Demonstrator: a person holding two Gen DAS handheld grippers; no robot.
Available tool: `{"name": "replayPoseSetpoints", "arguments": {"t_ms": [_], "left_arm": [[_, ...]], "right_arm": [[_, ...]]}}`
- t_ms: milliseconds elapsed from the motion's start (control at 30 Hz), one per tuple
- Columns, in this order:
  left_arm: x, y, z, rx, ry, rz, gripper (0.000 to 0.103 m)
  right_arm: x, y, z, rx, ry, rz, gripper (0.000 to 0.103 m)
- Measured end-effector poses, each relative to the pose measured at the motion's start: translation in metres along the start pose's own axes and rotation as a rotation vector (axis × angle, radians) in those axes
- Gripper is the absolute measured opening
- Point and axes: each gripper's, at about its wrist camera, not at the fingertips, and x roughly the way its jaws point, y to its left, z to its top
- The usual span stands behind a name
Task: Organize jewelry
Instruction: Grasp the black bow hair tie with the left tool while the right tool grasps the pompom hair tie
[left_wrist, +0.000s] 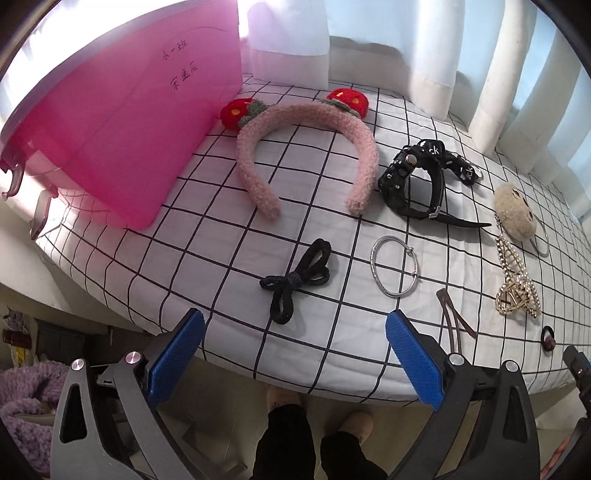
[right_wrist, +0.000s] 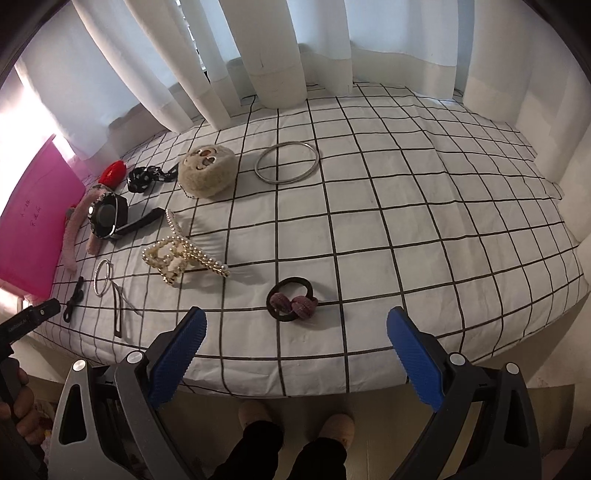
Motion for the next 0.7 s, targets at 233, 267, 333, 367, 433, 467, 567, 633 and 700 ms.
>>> {"name": "replayPoseSetpoints", "arguments": {"t_ms": [233,267,333,367,433,467,567,633,700], "left_arm": [[0.009,0.005,-0.01,-0.059,-0.035,0.033,0.097],[0.01,0.008,-0.011,-0.066,-0.039,0.033,0.097],[0.013,0.013,-0.012,-0.066,-0.056,0.038,0.097],[0.016,0.015,-0.013,-0.06,-0.068,0.043,0.097],[0.023,0.017,-0.011,-0.043,-0.084,0.049,0.097],[0.027,0.018,-0.01,-0.035,-0.091,0.05,0.097],[0.038,0.021,-0.007,-0.02,-0.116,0.036,0.097],[0.045,0.022,-0.007,-0.009,-0.136,0.018,0.097],[0.052,0.021,-0.008,0.011,-0.146,0.009,0.097]], "right_arm": [[0.027,0.001,-0.005,-0.124,-0.023,0.008,0.094],[0.028,0.0,-0.007,-0.118,-0.027,0.011,0.094],[0.028,-0.004,-0.009,-0.102,-0.035,0.016,0.094],[0.028,-0.004,-0.011,-0.097,-0.043,0.011,0.094],[0.027,-0.003,-0.014,-0.091,-0.065,-0.005,0.094],[0.026,-0.003,-0.016,-0.086,-0.077,-0.007,0.094],[0.028,0.002,-0.023,-0.075,-0.101,-0.01,0.094],[0.03,0.007,-0.026,-0.075,-0.121,-0.03,0.094],[0.031,0.011,-0.028,-0.075,-0.145,-0.042,0.094]]}}
